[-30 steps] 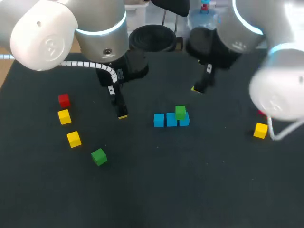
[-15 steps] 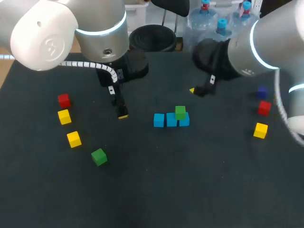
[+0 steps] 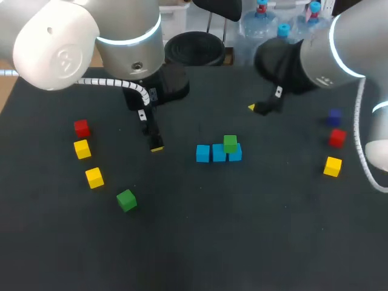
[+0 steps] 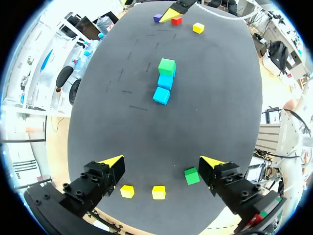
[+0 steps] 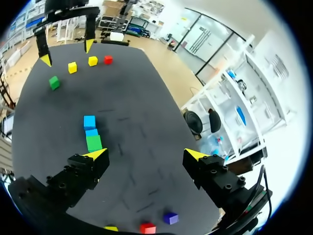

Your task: Place the blue cubes, place green cubes on the blue cubes, place the yellow cubes on the green cubes, then place the red cubes on the yellow cubes, and place purple cube on the red cubes.

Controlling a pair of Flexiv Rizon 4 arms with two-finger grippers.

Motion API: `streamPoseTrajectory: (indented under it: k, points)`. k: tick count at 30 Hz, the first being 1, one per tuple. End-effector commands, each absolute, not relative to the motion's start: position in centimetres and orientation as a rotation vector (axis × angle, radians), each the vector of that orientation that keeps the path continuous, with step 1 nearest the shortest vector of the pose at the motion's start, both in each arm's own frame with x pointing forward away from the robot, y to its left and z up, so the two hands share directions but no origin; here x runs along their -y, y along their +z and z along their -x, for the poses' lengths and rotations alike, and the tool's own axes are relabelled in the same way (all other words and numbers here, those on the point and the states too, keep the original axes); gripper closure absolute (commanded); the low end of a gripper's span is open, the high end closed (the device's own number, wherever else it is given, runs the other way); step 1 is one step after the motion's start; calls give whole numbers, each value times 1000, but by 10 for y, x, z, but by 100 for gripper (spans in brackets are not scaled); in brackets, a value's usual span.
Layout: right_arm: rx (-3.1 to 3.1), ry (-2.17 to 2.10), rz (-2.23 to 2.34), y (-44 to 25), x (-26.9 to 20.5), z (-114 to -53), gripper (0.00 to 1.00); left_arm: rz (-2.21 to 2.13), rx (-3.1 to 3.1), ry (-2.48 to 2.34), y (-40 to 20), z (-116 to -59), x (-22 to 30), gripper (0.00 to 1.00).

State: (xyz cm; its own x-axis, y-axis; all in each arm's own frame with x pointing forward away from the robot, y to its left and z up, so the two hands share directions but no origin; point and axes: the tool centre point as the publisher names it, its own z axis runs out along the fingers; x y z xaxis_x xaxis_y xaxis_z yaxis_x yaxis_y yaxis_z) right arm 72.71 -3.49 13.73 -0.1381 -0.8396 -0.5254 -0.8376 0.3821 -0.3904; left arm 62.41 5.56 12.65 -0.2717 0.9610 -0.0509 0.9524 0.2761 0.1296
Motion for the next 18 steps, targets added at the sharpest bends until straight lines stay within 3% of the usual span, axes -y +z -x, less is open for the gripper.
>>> streamPoseTrajectory:
  k: [1,18]
  points:
    - [-1758,-514,1010,140,48,-715,0,-1816,-2412,112,126,-624,-56,0]
    - [-1815,-546,756,138,97,-690,0,-1816,-2412,112,126,-624,-56,0]
